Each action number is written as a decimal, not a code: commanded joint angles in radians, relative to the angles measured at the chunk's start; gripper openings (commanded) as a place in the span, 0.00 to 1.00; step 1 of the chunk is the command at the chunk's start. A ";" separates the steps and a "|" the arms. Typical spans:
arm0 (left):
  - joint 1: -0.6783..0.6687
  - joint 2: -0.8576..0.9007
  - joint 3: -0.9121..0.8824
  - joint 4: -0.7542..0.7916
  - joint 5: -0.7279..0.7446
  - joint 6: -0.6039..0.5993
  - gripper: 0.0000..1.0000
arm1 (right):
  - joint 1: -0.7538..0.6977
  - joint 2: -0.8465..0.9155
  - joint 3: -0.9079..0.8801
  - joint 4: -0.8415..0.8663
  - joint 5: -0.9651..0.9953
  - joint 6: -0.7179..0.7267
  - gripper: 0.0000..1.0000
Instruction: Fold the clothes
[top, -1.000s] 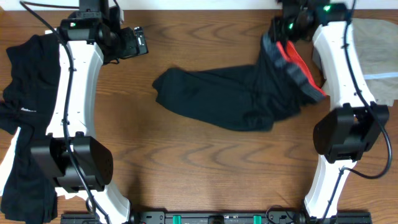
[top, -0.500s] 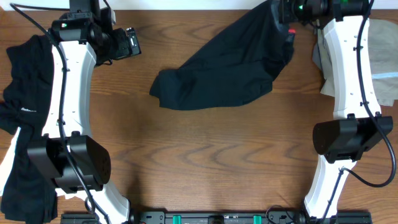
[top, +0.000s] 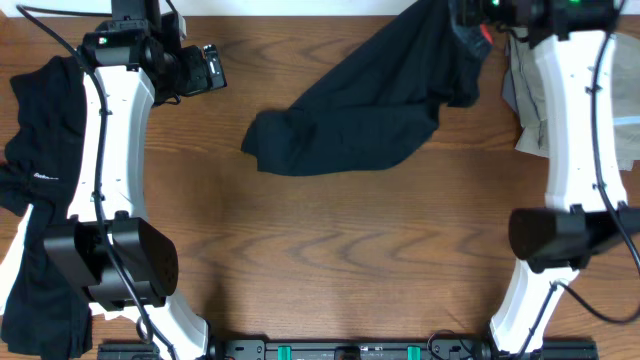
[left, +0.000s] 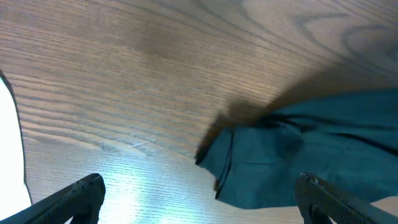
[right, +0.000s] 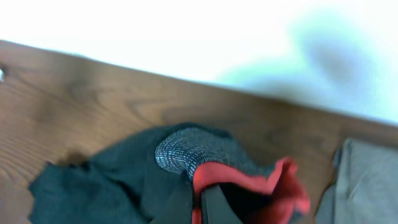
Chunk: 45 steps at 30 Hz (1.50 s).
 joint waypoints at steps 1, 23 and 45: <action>0.004 -0.001 -0.008 0.005 -0.010 0.021 0.99 | -0.006 -0.133 0.053 0.024 -0.026 -0.017 0.01; -0.082 0.072 -0.008 0.009 0.430 0.428 0.98 | -0.006 -0.240 0.052 -0.008 -0.030 -0.044 0.01; -0.455 0.325 -0.008 0.380 0.335 0.388 0.99 | -0.035 -0.217 0.049 -0.078 -0.011 -0.069 0.01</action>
